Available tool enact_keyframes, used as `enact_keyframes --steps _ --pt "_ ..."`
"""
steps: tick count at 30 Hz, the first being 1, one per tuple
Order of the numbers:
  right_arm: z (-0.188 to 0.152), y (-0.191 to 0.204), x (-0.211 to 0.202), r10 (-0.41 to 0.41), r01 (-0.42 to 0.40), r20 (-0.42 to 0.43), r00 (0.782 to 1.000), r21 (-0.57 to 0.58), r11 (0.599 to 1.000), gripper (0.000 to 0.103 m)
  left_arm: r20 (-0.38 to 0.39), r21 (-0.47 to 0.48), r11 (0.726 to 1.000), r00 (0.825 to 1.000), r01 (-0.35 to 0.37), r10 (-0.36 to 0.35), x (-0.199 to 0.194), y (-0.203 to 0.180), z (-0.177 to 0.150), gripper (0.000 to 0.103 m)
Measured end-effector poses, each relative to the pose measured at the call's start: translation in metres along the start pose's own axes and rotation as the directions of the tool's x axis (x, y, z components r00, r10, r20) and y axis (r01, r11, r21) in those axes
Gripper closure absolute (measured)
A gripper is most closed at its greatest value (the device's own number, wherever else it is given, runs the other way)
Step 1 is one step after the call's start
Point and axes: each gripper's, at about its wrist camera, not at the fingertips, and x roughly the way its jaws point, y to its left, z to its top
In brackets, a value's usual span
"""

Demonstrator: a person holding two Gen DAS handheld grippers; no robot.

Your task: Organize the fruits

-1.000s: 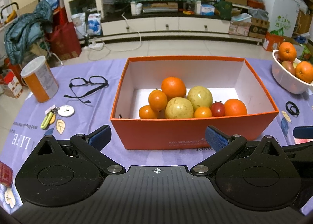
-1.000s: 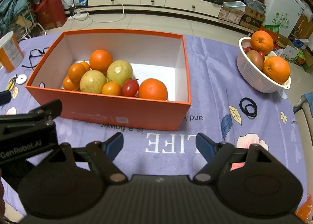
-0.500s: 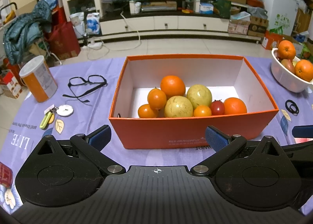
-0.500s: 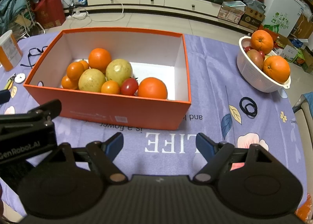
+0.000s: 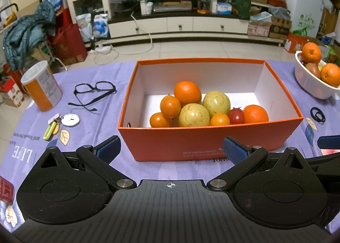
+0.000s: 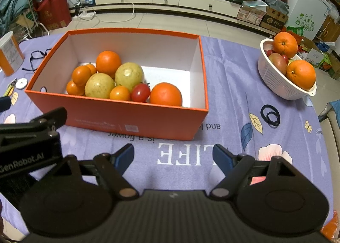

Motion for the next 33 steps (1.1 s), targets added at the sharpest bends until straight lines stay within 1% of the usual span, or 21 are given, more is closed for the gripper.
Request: enact_keyframes --steps 22,27,30,33 --pt "-0.0012 0.0012 0.0015 -0.003 0.003 0.001 1.000 -0.006 1.000 0.021 0.006 0.009 1.000 1.000 0.005 -0.005 -0.0013 -0.0006 0.0013 0.020" --pt "-0.0012 0.0017 0.0012 -0.012 0.012 0.003 1.000 -0.014 1.000 0.021 0.021 0.017 1.000 1.000 0.005 -0.005 -0.0029 -0.0008 0.0003 0.022" --pt "-0.0014 0.0014 0.0011 -0.009 0.009 0.003 1.000 -0.012 1.000 0.021 0.053 0.014 1.000 0.998 0.025 -0.025 -0.0066 0.0010 -0.0022 0.022" --pt "-0.0013 0.0018 0.0006 -0.011 0.011 0.004 1.000 -0.017 1.000 0.021 0.061 0.026 1.000 0.998 0.016 -0.017 -0.0075 0.0004 -0.0024 0.021"
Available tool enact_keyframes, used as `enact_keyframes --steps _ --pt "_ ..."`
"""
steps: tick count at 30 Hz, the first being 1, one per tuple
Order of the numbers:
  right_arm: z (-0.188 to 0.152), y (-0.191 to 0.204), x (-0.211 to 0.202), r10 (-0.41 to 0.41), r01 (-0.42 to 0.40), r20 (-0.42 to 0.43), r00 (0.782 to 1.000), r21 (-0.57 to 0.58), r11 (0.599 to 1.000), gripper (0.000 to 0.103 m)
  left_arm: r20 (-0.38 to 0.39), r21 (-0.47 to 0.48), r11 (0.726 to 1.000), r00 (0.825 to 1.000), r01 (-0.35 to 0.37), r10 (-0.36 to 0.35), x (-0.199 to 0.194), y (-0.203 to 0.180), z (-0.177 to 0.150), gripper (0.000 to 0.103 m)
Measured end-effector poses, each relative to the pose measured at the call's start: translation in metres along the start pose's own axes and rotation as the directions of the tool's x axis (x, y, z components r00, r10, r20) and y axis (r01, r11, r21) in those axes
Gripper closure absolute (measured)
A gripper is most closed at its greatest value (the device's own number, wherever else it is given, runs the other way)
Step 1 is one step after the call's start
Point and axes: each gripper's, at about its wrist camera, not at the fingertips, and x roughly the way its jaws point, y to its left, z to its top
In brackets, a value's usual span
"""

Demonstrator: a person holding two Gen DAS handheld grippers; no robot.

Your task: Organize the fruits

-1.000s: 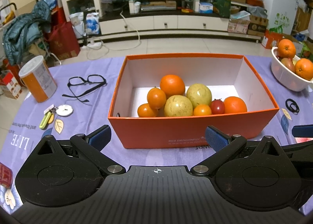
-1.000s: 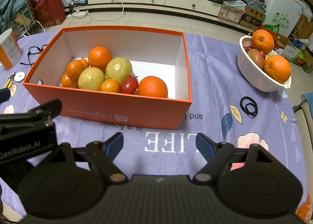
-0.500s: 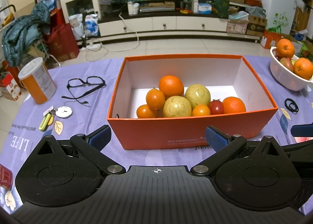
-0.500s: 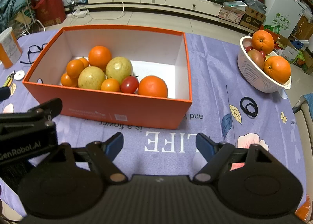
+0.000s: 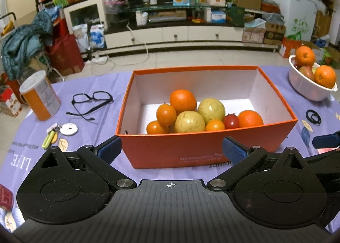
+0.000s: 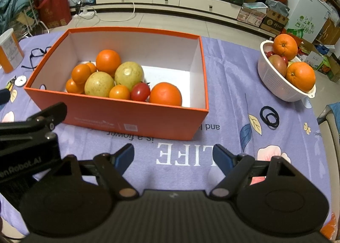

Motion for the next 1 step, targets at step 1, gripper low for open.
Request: enact_keyframes --steps 1 --pt "-0.0002 -0.0003 -0.0004 -0.002 0.002 0.003 1.000 0.002 1.000 0.021 0.002 -0.001 1.000 1.000 -0.008 0.008 0.0005 0.0003 0.0004 0.020"
